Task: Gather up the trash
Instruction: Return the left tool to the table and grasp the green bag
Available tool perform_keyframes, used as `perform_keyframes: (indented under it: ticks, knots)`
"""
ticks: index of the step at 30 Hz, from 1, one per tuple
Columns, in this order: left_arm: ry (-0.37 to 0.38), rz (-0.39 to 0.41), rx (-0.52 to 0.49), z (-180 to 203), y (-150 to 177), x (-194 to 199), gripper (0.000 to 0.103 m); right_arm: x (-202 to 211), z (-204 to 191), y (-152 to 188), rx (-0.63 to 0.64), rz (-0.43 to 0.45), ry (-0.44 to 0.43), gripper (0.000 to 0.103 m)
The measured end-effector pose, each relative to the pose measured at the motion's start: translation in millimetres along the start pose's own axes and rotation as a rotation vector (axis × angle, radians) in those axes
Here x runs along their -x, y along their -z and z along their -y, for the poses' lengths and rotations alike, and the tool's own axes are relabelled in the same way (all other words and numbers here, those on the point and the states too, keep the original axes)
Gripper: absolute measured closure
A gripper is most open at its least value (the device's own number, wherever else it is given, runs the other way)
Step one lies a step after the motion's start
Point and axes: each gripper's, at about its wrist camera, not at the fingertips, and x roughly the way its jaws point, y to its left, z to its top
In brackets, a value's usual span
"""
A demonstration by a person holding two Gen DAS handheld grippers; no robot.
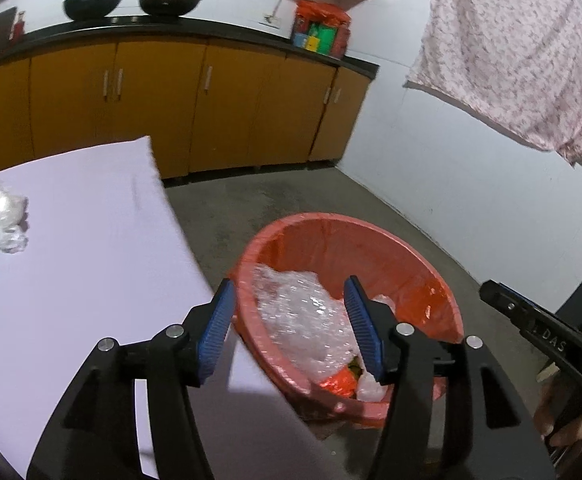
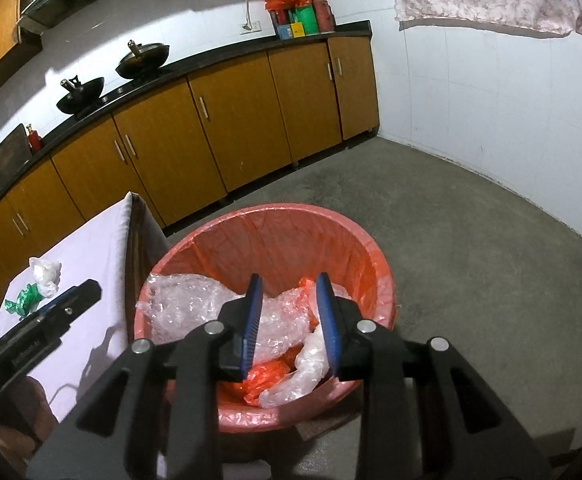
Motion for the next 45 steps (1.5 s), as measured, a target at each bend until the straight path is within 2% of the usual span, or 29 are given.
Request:
perform_keyframes:
  ticks: [4, 10, 21, 23, 26, 33, 40, 45]
  knots:
    - [-0.04, 0.025, 0.009, -15, -2, 12, 0.042, 3, -9, -1, 0.017, 0.002, -0.008, 0.074]
    - [-0.147, 0.054, 0.036, -57, 1, 35, 0.038, 6, -30, -1, 0.047, 0.002, -0.044, 0.074]
    - [-0.447, 0.088, 0.147, -175, 9, 87, 0.029, 2, -100, 4, 0.141, -0.022, -0.15, 0.07]
    - [-0.509, 0.098, 0.183, -202, 10, 99, 0.026, 0, -114, 6, 0.153, -0.03, -0.17, 0.07]
    - [-0.563, 0.105, 0.226, -229, 13, 111, 0.019, -5, -137, 10, 0.167, -0.043, -0.206, 0.07]
    - [-0.599, 0.079, 0.278, -271, 19, 120, 0.017, -14, -193, 21, 0.226, -0.076, -0.276, 0.07]
    - [-0.591, 0.05, 0.233, -282, 10, 101, 0.017, -26, -233, 28, 0.267, -0.1, -0.313, 0.07]
    - [-0.584, 0.005, 0.199, -291, 0, 75, 0.017, -34, -248, 31, 0.284, -0.111, -0.32, 0.07]
